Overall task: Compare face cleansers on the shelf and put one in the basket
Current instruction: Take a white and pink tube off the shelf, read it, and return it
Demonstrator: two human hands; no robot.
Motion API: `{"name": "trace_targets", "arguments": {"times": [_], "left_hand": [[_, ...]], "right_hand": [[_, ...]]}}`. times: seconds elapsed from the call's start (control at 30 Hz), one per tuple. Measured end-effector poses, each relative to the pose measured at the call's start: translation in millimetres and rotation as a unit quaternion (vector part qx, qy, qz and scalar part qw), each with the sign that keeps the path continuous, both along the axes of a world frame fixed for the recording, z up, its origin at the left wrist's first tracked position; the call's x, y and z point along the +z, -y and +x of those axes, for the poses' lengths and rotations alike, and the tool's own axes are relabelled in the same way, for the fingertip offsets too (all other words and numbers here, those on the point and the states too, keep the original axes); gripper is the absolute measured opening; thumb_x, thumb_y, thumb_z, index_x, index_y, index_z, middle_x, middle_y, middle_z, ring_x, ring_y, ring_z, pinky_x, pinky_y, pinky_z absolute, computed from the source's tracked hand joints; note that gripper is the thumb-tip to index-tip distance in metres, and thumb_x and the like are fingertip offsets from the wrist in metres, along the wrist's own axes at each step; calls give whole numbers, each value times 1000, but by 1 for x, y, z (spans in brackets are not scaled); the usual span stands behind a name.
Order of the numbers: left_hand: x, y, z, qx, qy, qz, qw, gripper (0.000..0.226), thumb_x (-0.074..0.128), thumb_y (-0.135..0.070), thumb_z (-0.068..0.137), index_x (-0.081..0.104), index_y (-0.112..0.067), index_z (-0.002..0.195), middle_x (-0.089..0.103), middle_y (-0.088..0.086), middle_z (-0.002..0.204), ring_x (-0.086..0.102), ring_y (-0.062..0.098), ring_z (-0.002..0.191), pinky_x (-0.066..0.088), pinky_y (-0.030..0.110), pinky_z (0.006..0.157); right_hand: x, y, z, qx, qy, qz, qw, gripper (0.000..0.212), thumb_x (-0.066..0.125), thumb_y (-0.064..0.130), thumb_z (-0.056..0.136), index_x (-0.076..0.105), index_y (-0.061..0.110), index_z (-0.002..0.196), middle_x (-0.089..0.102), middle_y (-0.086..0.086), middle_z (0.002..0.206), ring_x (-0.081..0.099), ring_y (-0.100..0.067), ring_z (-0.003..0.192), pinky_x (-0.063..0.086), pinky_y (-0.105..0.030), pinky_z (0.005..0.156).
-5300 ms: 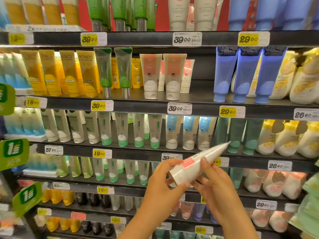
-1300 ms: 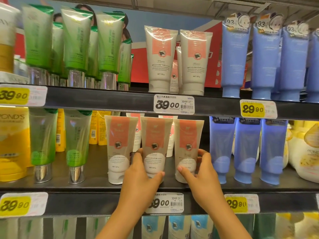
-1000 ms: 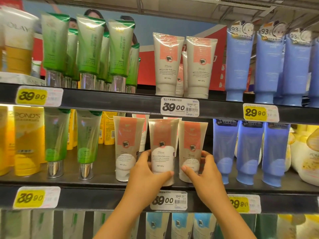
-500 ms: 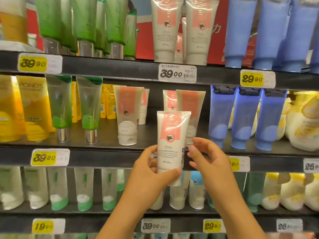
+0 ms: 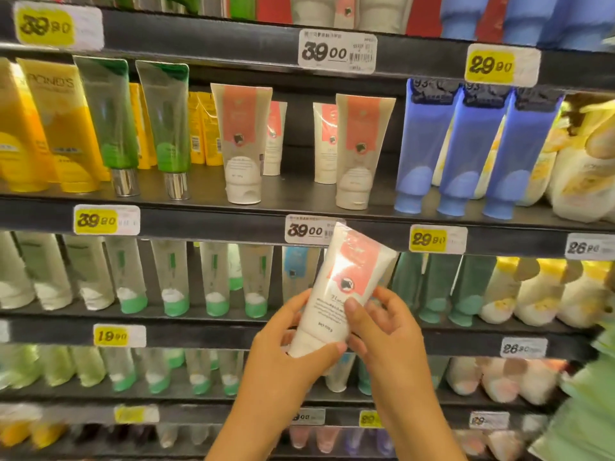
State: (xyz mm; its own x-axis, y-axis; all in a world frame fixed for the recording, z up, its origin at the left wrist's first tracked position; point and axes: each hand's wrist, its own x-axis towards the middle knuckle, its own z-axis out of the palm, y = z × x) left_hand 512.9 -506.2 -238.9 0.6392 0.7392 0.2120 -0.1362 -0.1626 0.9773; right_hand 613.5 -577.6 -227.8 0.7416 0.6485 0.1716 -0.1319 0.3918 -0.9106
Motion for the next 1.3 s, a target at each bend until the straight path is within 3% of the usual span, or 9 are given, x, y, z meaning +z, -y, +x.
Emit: {"name": "trace_targets", "arguments": {"times": [0.13,0.3,0.53,0.73,0.93,1.07,1.13,1.23,1.3], "left_hand": [[-6,11,-16,6,14,-34,999,49,80,-11,67,63,-34,108,72,-13,96,67,6,83,52,17,62],[-5,23,-34,-21,21,-68,997,47,79,-9,67,64,-24,109,73,-7,98,70,9,86,53,18,65],[-1,30,-43,-52,44,-84,994,55,81,-9,64,61,-20,113,73,-1,101,69,9,86,52,18,68],[2,23,-56,-83,75,-113,987,58,83,-14,62,60,-19,115,73,0,103,69,12,89,53,20,68],[2,0,-94,-131,211,-297,922,48,67,-14,73,59,2,117,66,19,117,66,30,102,57,35,79],[6,-19,-126,-156,219,-366,891,27,66,-13,73,73,0,95,66,23,114,66,34,101,58,41,75],[6,-24,-140,-169,210,-398,877,31,72,-17,67,74,0,93,65,25,115,67,35,99,58,39,69],[8,-31,-156,-178,195,-434,861,68,92,-15,45,68,5,105,63,27,117,65,38,100,58,40,68],[8,-33,-163,-185,191,-448,853,78,94,-13,36,66,6,107,63,28,116,65,39,100,58,41,69]], "right_hand": [[-9,7,-18,-11,-24,37,999,46,68,26,68,57,14,112,74,-2,99,71,-19,91,57,-26,65],[-20,15,-37,-26,-66,96,993,50,67,22,64,57,12,112,73,-4,102,70,-17,92,56,-23,63],[-10,25,-55,-41,-33,138,989,61,69,21,64,53,10,121,69,-5,111,66,-18,104,56,-26,77],[-2,23,-68,-61,-8,152,986,46,68,21,65,58,18,110,72,-1,102,66,-17,103,56,-26,78],[9,-2,-97,-39,-36,182,982,48,65,17,68,56,15,116,71,-2,107,67,-13,100,56,-24,74],[10,-24,-125,-17,-68,196,978,51,62,13,70,53,12,120,72,-2,107,68,-12,96,56,-24,70],[9,-31,-137,-11,-70,187,980,50,62,13,69,53,13,119,73,0,104,69,-10,93,56,-23,68],[8,-36,-150,2,-79,175,981,51,63,14,70,52,11,119,73,-3,102,69,-12,90,57,-25,68],[8,-38,-156,9,-82,156,984,52,63,15,72,52,8,122,71,-8,105,67,-18,93,58,-31,73]]}}
